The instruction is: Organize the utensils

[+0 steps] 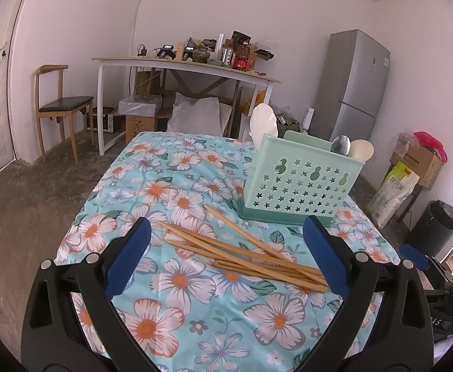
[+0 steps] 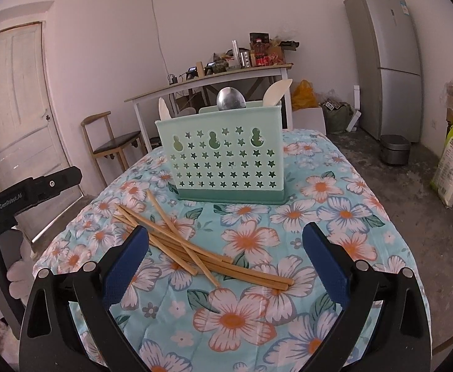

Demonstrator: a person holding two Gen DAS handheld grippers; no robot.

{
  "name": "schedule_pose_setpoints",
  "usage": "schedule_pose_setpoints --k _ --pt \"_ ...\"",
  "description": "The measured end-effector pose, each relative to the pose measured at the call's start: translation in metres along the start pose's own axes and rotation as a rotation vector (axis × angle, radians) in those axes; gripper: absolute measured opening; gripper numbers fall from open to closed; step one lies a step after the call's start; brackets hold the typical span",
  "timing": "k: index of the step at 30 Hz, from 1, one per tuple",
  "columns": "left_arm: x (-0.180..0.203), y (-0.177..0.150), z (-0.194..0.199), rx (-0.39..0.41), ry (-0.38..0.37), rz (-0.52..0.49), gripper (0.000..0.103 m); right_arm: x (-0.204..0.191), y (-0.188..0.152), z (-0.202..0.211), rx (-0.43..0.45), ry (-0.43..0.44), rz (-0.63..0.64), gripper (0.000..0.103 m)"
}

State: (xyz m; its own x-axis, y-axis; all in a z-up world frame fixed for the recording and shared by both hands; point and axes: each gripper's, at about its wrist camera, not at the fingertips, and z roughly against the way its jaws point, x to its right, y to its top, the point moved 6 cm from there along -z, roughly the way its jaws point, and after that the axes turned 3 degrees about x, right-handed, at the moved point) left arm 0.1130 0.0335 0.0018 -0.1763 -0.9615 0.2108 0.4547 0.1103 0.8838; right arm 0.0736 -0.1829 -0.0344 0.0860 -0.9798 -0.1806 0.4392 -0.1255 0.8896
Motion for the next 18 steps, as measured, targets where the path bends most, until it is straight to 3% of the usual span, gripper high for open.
schedule_pose_setpoints --k 18 --pt "0.0004 -0.0033 -0.0032 -0.015 -0.006 0.011 0.095 -0.0067 -0.0047 -0.0031 -0.023 0.032 0.017 0.096"
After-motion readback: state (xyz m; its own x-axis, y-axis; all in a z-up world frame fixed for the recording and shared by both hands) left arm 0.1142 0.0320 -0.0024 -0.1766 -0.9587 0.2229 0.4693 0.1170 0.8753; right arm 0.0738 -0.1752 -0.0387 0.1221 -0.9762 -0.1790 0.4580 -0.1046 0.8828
